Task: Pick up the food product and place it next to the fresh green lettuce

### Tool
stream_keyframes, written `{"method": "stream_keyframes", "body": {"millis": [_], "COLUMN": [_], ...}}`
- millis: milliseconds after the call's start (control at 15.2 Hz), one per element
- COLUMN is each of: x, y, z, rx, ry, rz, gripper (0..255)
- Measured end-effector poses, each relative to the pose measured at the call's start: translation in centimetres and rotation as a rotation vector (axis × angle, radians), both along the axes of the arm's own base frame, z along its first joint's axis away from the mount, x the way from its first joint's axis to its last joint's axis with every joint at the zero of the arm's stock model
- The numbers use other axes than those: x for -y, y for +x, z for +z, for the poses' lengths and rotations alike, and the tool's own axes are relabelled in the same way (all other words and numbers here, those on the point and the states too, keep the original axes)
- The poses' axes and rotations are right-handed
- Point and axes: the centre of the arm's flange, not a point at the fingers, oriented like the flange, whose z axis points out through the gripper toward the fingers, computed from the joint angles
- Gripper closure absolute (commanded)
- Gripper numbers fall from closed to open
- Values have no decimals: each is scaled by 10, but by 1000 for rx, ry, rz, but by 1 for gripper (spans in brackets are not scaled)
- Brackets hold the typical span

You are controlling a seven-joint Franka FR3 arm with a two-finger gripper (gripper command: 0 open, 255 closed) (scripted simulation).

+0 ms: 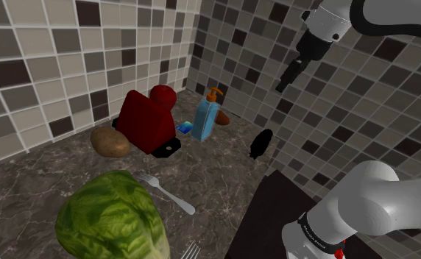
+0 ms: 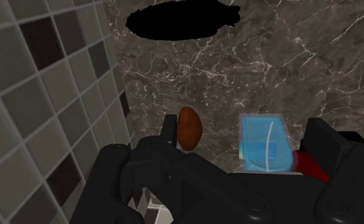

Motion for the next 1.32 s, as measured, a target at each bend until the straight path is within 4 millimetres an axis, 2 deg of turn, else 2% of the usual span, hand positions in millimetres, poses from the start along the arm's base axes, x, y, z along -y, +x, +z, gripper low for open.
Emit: {"method": "stream_keyframes", "body": {"millis": [132,264,1122,1320], "x": [1,2,25,33], "y": [4,20,143,166], "z": [-4,-18,-143,-174], "rx": [-2,-9,-62,-74], "ry": [1,4,32,38], "rz": [-1,-2,-18,-22], "gripper": [0,0,0,0]}}
